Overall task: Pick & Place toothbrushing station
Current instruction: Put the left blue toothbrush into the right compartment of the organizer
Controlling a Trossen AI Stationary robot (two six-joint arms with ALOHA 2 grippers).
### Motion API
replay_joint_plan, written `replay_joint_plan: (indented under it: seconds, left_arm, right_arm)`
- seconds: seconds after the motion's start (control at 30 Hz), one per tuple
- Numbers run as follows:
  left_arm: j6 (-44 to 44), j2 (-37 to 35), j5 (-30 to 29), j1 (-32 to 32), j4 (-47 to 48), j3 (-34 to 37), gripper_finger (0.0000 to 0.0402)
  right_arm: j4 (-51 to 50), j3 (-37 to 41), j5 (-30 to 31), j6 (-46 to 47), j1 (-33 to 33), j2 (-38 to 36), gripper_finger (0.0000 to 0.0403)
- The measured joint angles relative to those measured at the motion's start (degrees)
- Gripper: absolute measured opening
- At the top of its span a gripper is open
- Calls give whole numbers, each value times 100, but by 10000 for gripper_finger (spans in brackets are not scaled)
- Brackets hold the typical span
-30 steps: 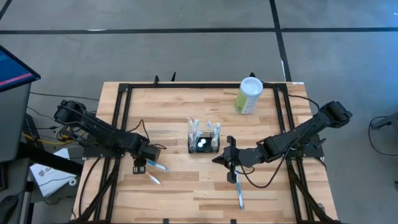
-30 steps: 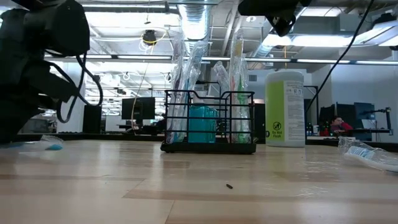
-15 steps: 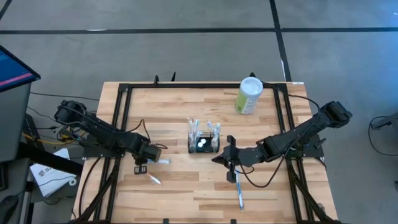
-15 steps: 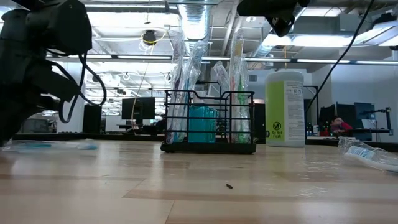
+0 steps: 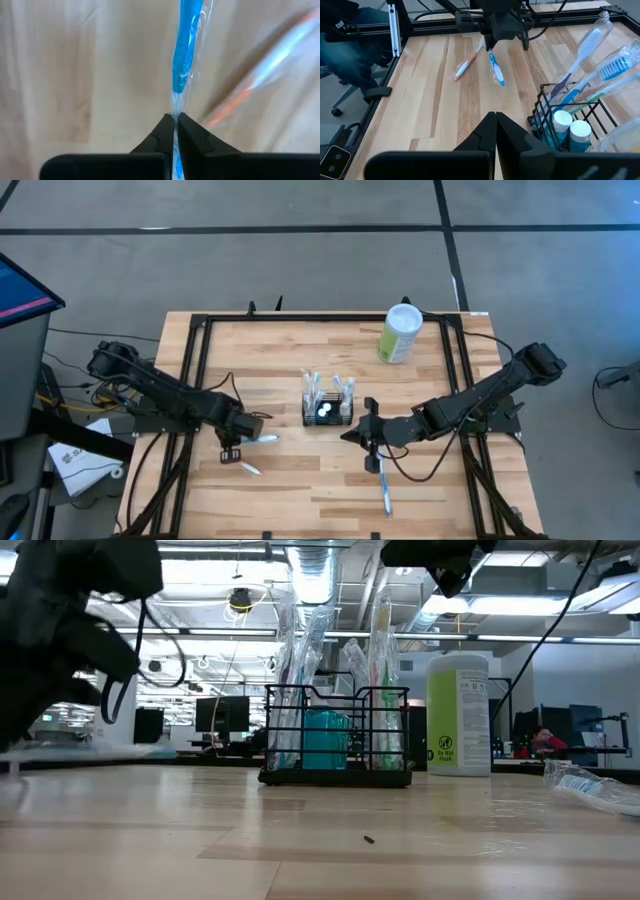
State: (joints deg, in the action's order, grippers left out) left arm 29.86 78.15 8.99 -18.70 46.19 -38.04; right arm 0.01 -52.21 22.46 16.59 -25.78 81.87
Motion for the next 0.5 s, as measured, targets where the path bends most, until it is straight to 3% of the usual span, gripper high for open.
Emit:
replay_joint_plan:
  seconds: [0.17, 0.5]
  left_arm:
    - [298, 0, 237, 0, 33, -326, 2]
    - [1166, 0, 1013, 0, -15, -1063, 3]
  right_arm:
    - [16, 0, -8, -29, 0, 0, 0]
    - [535, -1, -184, -929, -154, 0, 0]
